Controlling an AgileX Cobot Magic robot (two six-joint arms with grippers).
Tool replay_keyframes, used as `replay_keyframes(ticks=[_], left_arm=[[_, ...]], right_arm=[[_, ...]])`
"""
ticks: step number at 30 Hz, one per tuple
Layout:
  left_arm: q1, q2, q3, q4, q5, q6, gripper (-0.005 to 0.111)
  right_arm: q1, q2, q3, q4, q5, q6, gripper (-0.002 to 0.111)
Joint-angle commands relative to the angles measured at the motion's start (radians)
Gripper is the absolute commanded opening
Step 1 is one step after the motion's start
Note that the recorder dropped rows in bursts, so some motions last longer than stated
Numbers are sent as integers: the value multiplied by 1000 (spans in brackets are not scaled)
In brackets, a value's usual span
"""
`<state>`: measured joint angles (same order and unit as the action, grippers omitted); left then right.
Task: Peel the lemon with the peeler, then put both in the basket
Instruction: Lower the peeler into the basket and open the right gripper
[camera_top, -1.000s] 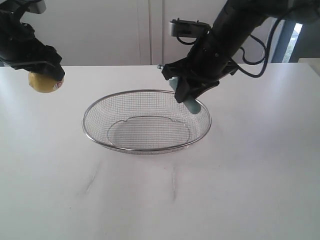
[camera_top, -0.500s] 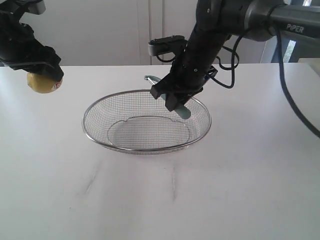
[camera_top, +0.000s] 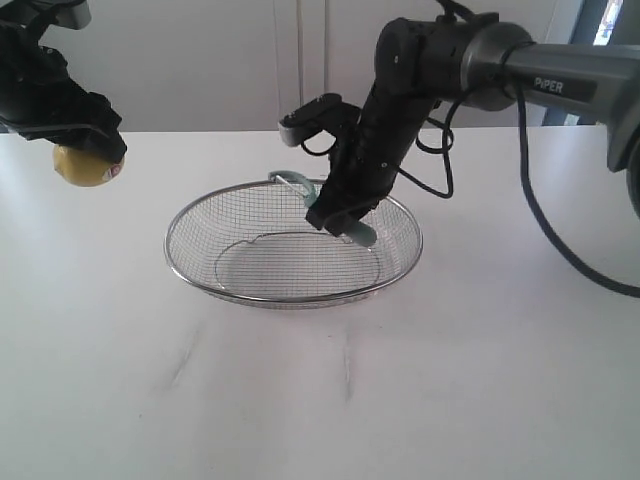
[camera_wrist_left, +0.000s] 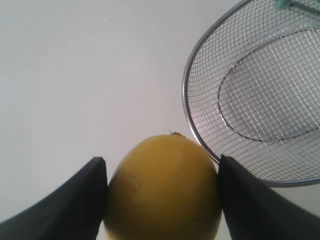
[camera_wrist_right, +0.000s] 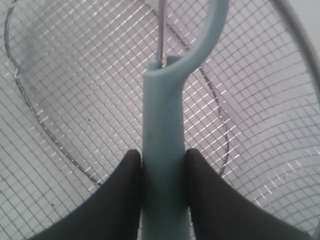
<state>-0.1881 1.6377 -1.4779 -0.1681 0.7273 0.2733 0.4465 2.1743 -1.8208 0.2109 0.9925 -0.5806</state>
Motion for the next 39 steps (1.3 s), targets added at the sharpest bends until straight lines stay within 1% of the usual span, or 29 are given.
replay_keyframes(ticks=[1, 5, 10, 31, 34, 39], left_arm=[[-3, -15, 3, -9, 0, -4, 0], [-3, -15, 3, -9, -2, -4, 0], [-3, -15, 3, -9, -2, -4, 0], [-3, -15, 3, -9, 0, -4, 0], [-3, -15, 3, -9, 0, -4, 0], [-3, -15, 3, -9, 0, -4, 0]], right_arm=[[1, 25, -4, 1, 20, -125, 0], [1, 36, -4, 1, 24, -204, 0], [1, 36, -4, 1, 12, -258, 0], [1, 100, -4, -2, -82, -252, 0], [1, 102, -4, -21, -82, -219, 0], [1, 108, -4, -82, -82, -139, 7]])
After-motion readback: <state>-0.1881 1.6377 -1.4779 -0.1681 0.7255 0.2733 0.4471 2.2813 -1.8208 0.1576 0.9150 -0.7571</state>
